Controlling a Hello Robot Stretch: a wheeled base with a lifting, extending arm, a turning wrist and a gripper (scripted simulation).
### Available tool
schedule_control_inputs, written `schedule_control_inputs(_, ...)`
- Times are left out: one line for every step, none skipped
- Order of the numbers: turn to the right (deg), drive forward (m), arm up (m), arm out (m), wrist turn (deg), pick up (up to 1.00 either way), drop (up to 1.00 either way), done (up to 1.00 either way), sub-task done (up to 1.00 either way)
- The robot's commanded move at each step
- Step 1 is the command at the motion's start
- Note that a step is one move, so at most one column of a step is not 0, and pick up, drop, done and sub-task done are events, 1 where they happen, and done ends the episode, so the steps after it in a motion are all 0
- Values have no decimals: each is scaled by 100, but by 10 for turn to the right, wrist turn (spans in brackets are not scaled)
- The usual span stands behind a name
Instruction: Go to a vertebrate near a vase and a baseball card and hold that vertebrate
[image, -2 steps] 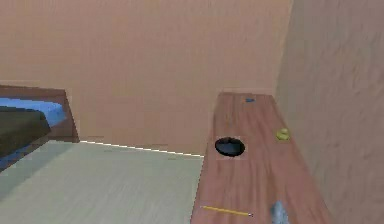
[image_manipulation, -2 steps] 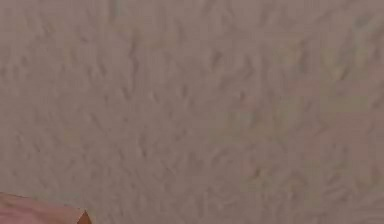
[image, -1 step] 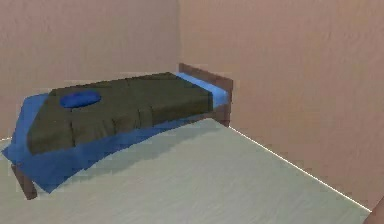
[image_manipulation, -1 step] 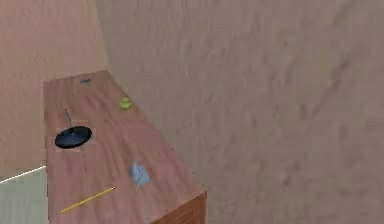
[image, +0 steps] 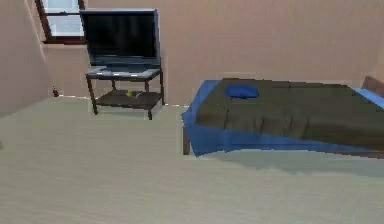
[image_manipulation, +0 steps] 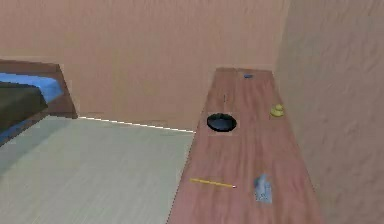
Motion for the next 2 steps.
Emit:
schedule_control_inputs(-420, 0, 0, 0, 0, 0, 0, 0, 0)
schedule_control_inputs(0, 25, 0, 0, 0, 0, 0, 0, 0)
